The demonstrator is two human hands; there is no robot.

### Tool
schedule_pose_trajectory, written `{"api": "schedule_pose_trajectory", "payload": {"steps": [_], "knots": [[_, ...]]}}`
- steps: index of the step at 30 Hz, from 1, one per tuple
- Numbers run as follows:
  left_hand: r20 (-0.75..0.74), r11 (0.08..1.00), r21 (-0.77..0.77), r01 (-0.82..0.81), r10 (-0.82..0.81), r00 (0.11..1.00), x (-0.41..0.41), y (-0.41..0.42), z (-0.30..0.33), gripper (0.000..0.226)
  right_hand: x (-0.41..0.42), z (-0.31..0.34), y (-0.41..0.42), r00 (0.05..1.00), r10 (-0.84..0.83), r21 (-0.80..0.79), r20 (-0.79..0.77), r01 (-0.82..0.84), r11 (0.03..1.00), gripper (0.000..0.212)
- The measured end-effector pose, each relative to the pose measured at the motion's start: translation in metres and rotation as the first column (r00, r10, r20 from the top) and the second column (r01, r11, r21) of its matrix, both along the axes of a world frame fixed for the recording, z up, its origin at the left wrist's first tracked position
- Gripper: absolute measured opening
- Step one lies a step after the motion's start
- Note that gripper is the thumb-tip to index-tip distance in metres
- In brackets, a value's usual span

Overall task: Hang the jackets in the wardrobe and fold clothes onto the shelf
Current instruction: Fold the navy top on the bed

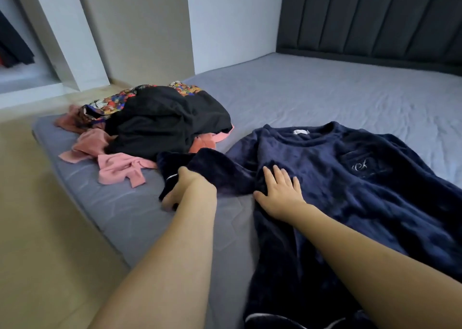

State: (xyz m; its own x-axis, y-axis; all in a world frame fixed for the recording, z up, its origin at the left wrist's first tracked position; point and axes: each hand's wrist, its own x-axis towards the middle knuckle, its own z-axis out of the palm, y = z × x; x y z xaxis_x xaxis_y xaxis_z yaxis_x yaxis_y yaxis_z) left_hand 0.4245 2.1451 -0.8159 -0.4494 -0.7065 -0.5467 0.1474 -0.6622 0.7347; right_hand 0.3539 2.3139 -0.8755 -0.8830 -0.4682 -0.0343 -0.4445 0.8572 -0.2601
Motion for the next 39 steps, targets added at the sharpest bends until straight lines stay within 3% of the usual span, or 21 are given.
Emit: {"api": "schedule_pose_trajectory", "payload": {"steps": [1, 3, 5, 7, 10, 12, 14, 17, 20, 23, 25, 26, 27, 28, 29, 30, 31, 34, 35, 37, 39], "knots": [[-0.242, 0.991, 0.084, 0.108, -0.085, 0.967, 0.002, -0.007, 0.01, 0.042, -0.002, 0.001, -0.003, 1.0, -0.012, -0.068, -0.001, 0.012, 0.998, 0.078], [-0.242, 0.99, 0.133, -0.039, 0.071, 0.968, -0.001, -0.041, 0.026, 0.024, -0.009, 0.005, -0.009, 0.999, -0.02, -0.27, -0.03, 0.011, 0.963, 0.078], [-0.28, 0.987, 0.041, -0.152, 0.158, 0.947, 0.004, -0.072, 0.049, 0.025, -0.019, 0.01, -0.011, 0.997, -0.012, -0.375, -0.077, -0.017, 0.927, 0.071], [-0.234, 0.936, -0.211, -0.283, 0.232, 0.944, 0.004, -0.108, 0.058, 0.039, -0.026, 0.009, -0.005, 0.996, -0.023, -0.264, -0.086, -0.001, 0.964, 0.062], [-0.137, 0.7, -0.563, -0.439, 0.445, 0.885, 0.006, -0.11, 0.06, 0.043, -0.022, -0.005, 0.005, 1.0, -0.01, 0.117, 0.021, 0.007, 0.993, 0.056], [0.072, 0.808, -0.535, -0.248, 0.336, 0.939, -0.001, -0.088, 0.035, 0.043, -0.019, -0.013, 0.007, 0.999, 0.045, 0.234, 0.029, -0.051, 0.971, 0.056], [0.272, 0.937, -0.348, 0.0, 0.101, 0.957, -0.003, -0.069, 0.002, 0.045, -0.021, -0.012, 0.012, 0.996, 0.087, 0.266, -0.007, -0.083, 0.96, 0.056], [0.351, 0.889, -0.457, 0.021, 0.158, 0.923, -0.013, -0.064, -0.016, 0.033, -0.034, -0.009, 0.036, 0.992, 0.067, 0.297, -0.109, -0.032, 0.954, 0.06], [0.195, 0.621, -0.783, -0.041, 0.307, 0.931, -0.039, -0.045, 0.007, 0.03, -0.055, -0.009, 0.085, 0.983, -0.124, 0.276, -0.133, 0.157, 0.948, 0.066], [0.05, 0.069, -0.997, 0.033, 0.255, 0.966, -0.065, 0.007, 0.025, 0.026, -0.069, -0.01, 0.129, 0.961, -0.233, 0.282, -0.151, 0.268, 0.921, 0.069], [0.171, -0.313, -0.929, 0.197, 0.108, 0.979, -0.084, 0.058, 0.019, 0.024, -0.076, -0.008, 0.149, 0.94, -0.32, 0.161, -0.115, 0.336, 0.928, 0.068], [0.358, -0.453, -0.832, 0.32, 0.004, 0.934, -0.091, 0.085, 0.011, 0.025, -0.08, -0.003, 0.155, 0.919, -0.391, 0.009, -0.042, 0.392, 0.92, 0.067], [0.588, -0.566, -0.695, 0.443, -0.094, 0.803, -0.096, 0.11, 0.001, 0.03, -0.084, 0.003, 0.159, 0.883, -0.459, -0.209, 0.092, 0.468, 0.858, 0.068], [0.793, -0.654, -0.529, 0.541, -0.153, 0.59, -0.1, 0.129, -0.009, 0.038, -0.089, 0.011, 0.162, 0.831, -0.476, -0.452, 0.287, 0.556, 0.698, 0.071], [0.913, -0.726, -0.36, 0.585, -0.145, 0.382, -0.102, 0.142, -0.017, 0.045, -0.095, 0.018, 0.164, 0.768, -0.407, -0.616, 0.495, 0.64, 0.459, 0.074], [0.947, -0.761, -0.291, 0.58, -0.14, 0.29, -0.104, 0.147, -0.023, 0.049, -0.1, 0.025, 0.166, 0.718, -0.292, -0.681, 0.632, 0.694, 0.233, 0.075], [0.929, -0.749, -0.343, 0.567, -0.182, 0.322, -0.106, 0.145, -0.025, 0.048, -0.108, 0.03, 0.169, 0.694, -0.214, -0.684, 0.688, 0.718, 0.128, 0.073], [0.625, -0.485, -0.746, 0.457, -0.271, 0.732, -0.123, 0.116, -0.012, 0.035, -0.128, 0.033, 0.166, 0.706, -0.22, -0.684, 0.673, 0.707, 0.181, 0.058], [0.573, -0.419, -0.784, 0.458, -0.207, 0.793, -0.134, 0.099, -0.008, 0.031, -0.135, 0.031, 0.162, 0.725, -0.209, -0.7, 0.657, 0.689, 0.189, 0.052], [0.71, -0.304, -0.686, 0.661, -0.083, 0.699, -0.157, 0.061, -0.007, 0.03, -0.144, 0.024, 0.146, 0.741, -0.182, -0.713, 0.646, 0.671, 0.204, 0.038], [0.921, -0.244, -0.383, 0.891, -0.031, 0.388, -0.17, 0.032, -0.016, 0.033, -0.153, 0.018, 0.132, 0.72, -0.261, -0.701, 0.643, 0.69, 0.179, 0.029]]}}
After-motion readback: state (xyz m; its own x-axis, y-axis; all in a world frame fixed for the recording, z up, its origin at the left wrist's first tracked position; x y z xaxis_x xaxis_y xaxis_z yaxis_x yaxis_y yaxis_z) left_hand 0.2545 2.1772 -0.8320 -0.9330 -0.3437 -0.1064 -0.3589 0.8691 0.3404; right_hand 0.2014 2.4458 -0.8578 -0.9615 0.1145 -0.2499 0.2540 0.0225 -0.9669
